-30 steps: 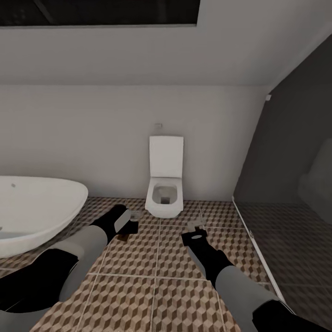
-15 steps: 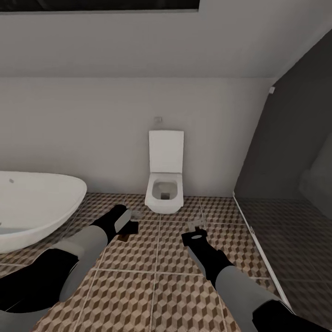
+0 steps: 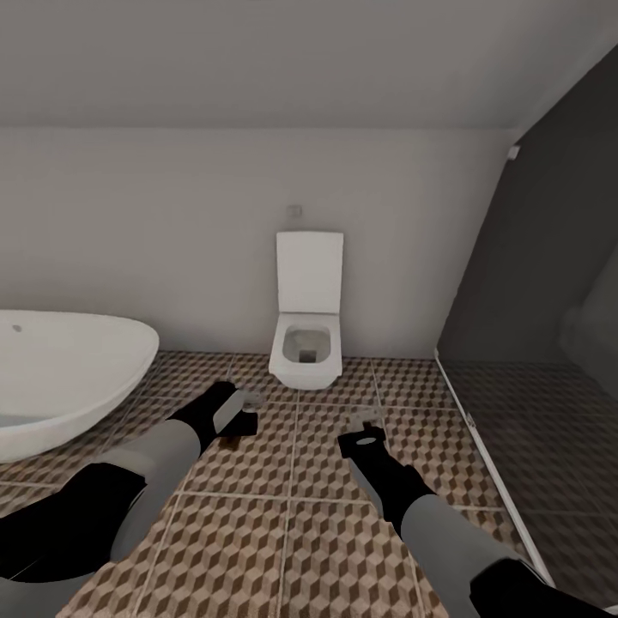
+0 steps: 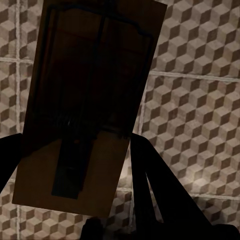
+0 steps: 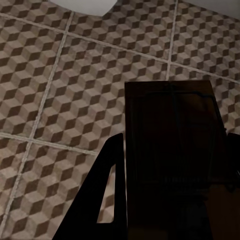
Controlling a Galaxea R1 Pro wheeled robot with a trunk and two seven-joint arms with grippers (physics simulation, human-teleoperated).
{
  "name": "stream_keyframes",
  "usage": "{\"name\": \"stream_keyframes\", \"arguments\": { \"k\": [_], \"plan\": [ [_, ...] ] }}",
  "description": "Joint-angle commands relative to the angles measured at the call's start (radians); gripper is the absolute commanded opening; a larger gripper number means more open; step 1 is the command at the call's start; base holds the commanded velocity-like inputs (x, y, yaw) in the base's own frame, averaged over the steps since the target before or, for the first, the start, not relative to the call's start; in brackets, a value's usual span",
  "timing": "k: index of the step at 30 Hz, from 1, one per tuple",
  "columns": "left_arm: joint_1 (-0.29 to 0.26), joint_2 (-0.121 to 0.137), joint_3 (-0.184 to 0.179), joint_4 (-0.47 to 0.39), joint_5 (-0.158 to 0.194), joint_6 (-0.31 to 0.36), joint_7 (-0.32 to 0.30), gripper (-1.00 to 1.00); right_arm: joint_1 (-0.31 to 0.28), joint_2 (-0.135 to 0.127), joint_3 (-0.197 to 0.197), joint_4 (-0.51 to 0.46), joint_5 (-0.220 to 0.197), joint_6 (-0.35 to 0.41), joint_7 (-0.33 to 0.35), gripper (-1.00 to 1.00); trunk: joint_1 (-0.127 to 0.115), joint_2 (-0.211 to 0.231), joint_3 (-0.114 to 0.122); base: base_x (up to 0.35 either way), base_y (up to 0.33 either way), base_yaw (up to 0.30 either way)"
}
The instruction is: Take the four mousetraps from the cabinet in the bathroom and place them on the bathroom floor. Make sure all four end up on the same floor surface, and ensure that at least two of them are either under or directly next to the same bathroom sink.
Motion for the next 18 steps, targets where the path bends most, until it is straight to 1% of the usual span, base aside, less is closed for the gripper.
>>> {"name": "stream_keyframes", "arguments": {
  "k": [1,11,15,18],
  "plan": [
    [0.0,0.0,-0.006,-0.002,0.007,0.004,0.004,-1.0,-0.001,-0.001,0.008,-0.002,-0.011,0.005,-0.007,-1.0,0.004,-0.008,-0.006,0.0,0.0,0.0],
    [0.0,-0.001,-0.006,-0.002,0.007,0.004,0.004,-1.0,-0.001,-0.001,0.008,-0.002,-0.011,0.005,-0.007,-1.0,0.042,-0.078,-0.053,0.0,0.0,0.0],
    [0.0,-0.01,-0.006,0.002,0.007,0.004,0.003,-1.0,-0.001,-0.001,0.009,-0.002,-0.011,0.005,-0.007,-1.0,0.058,-0.106,-0.072,0.0,0.0,0.0],
    [0.0,-0.012,-0.006,0.006,0.007,0.004,0.002,-1.0,-0.001,-0.001,0.01,-0.002,-0.011,0.005,-0.007,-1.0,0.069,-0.127,-0.087,0.0,0.0,0.0]
  ]
}}
